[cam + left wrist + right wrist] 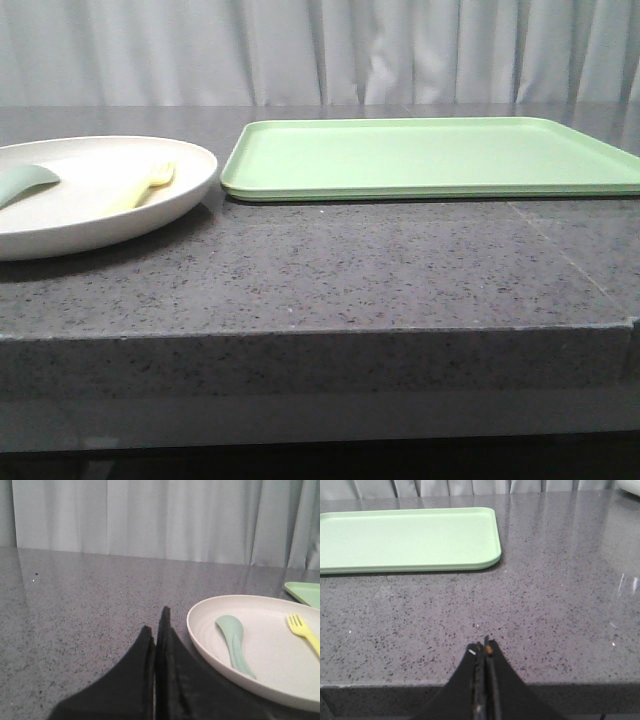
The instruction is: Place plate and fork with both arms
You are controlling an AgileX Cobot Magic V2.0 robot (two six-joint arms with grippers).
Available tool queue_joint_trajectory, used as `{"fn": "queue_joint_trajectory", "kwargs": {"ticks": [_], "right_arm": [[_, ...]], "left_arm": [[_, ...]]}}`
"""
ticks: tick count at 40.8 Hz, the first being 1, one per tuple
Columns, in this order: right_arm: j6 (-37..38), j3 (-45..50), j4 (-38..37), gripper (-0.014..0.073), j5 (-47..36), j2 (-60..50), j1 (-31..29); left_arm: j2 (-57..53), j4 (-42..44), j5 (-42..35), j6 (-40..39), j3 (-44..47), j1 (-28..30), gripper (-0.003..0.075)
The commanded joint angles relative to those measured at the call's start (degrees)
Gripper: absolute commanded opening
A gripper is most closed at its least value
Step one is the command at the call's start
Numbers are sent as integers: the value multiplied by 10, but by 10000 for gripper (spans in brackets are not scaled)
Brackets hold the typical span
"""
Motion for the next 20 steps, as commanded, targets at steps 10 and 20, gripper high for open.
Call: {"fn": "queue_joint_trajectory", "kwargs": {"ticks": [10,20], "right_arm": [[-4,-30,0,-67,-76,-10,-3],[-3,-145,0,-62,-44,5,-3]], "left_arm": [[-12,0,-188,-2,-8,1,-18],[21,0,-107,-2,-124,1,-18]]}}
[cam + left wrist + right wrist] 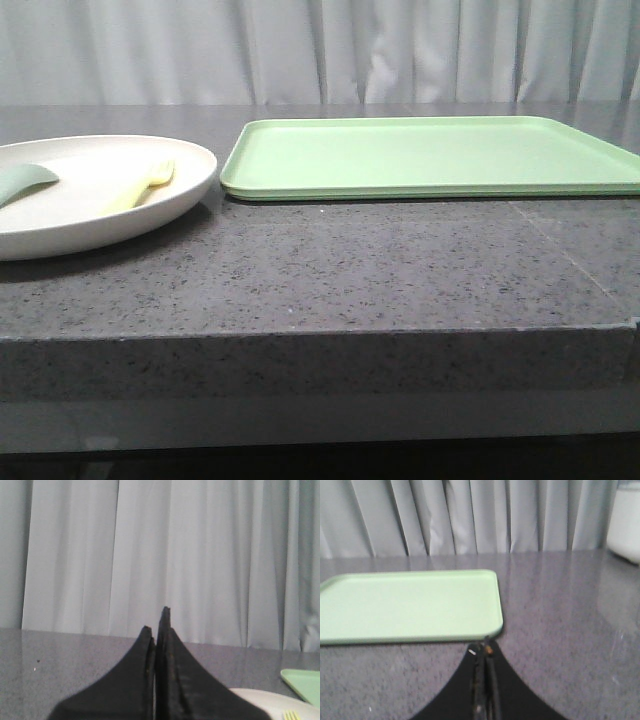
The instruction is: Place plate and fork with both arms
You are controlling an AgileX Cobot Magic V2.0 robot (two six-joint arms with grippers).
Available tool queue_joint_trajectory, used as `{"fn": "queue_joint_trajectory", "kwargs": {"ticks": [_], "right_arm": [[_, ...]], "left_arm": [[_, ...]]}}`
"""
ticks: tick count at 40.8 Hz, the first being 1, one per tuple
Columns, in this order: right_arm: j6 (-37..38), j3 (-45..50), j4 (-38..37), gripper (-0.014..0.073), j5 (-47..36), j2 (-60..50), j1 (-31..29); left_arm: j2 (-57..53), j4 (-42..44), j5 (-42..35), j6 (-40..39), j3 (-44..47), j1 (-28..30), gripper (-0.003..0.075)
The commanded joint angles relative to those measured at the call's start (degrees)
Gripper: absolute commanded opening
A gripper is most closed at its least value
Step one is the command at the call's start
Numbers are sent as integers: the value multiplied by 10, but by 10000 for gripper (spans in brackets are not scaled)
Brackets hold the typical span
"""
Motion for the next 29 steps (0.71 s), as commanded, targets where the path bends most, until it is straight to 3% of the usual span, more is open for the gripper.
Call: {"fn": "queue_joint_trajectory", "kwargs": {"ticks": [1,13,25,29], "right_arm": [[-3,-68,0,-59,-29,14,-3],[-3,-249,28,-59,72,209,-3],[-3,-285,28,-55,63,317,-3],[-3,-284,28,-7,63,322,-3]], "left_arm": [[29,0,7,-2,-73,1,-18],[250,2,200,5,-233,1,-18],[345,2,187,5,-271,1,-18],[349,2,180,5,-271,1,-15]]}}
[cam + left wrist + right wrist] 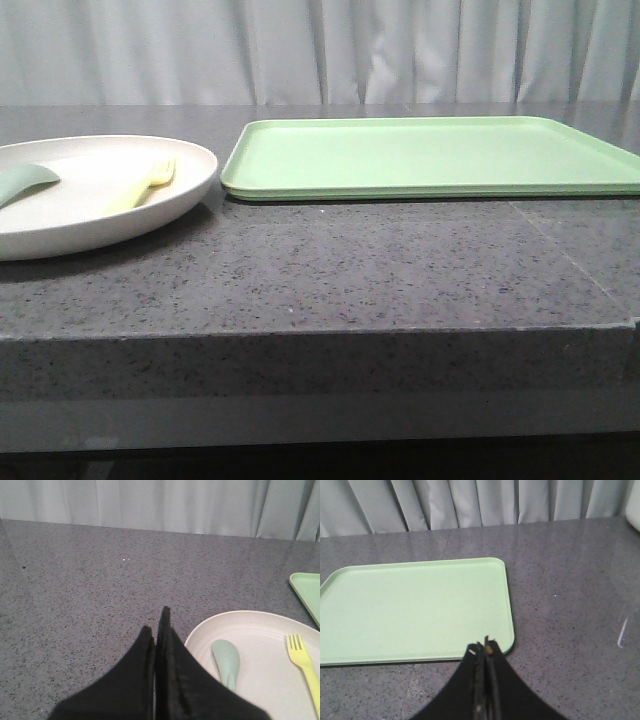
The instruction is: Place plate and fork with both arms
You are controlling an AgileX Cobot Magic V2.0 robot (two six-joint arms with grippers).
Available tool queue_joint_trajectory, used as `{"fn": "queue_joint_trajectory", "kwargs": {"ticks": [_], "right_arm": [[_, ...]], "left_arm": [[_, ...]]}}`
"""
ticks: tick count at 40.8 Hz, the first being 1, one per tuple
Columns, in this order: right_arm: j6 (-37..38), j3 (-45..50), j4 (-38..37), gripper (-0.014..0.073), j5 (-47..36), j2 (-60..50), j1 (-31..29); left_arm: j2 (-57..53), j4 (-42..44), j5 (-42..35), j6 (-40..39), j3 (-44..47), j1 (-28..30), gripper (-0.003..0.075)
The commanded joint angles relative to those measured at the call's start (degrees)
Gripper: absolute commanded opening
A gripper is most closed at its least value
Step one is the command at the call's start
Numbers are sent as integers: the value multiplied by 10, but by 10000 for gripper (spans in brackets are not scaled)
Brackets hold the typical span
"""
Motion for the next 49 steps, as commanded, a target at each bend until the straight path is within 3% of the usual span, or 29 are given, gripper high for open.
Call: {"fn": "queue_joint_trajectory", "kwargs": {"ticks": [1,3,5,11,15,25,31,49], "right_arm": [[-3,-21,1,15,-48,8,-3],[-3,-21,-1,95,-48,8,-3],[-3,-21,-4,209,-50,8,-3],[-3,-21,-15,507,-56,8,-3],[-3,-21,-15,634,-69,8,-3],[-3,-21,-15,645,-79,11,-3],[-3,-21,-15,645,-79,11,-2],[-3,-20,-15,645,-78,11,-2]], "left_arm": [[8,0,-52,2,-22,1,-10],[9,0,-53,2,-22,1,22],[13,0,-56,2,-22,1,108],[13,-3,-58,2,-22,1,457],[13,-3,-58,2,-20,1,594],[14,-6,-78,2,-23,1,569],[71,-7,-45,2,-56,1,544],[375,-23,286,2,-300,1,527]]}}
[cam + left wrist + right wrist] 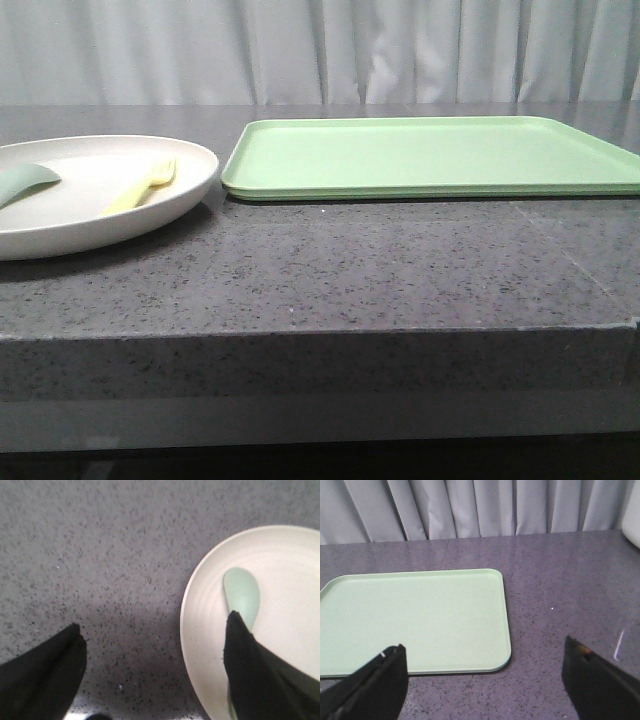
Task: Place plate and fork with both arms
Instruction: 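Grasp the cream plate rim with the left gripper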
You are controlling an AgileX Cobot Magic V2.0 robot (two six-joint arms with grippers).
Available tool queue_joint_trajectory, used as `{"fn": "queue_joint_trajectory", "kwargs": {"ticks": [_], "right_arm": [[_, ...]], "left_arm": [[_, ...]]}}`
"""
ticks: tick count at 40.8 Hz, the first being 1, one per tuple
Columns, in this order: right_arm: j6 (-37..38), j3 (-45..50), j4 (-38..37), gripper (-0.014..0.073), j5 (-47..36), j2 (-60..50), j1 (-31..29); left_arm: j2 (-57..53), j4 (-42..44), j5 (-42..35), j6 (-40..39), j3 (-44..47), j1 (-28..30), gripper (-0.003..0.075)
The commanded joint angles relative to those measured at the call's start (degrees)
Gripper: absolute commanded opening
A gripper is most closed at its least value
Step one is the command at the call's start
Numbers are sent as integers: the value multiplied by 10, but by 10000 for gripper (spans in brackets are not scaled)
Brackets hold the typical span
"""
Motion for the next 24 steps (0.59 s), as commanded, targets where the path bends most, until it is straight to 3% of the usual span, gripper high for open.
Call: {"fn": "queue_joint_trajectory", "kwargs": {"ticks": [1,24], "right_arm": [[-3,-20,-5,645,-49,6,-2],[-3,-20,-5,645,-49,6,-2]], "left_arm": [[42,-15,27,1,-53,1,524],[175,-31,25,1,-83,-24,503]]}}
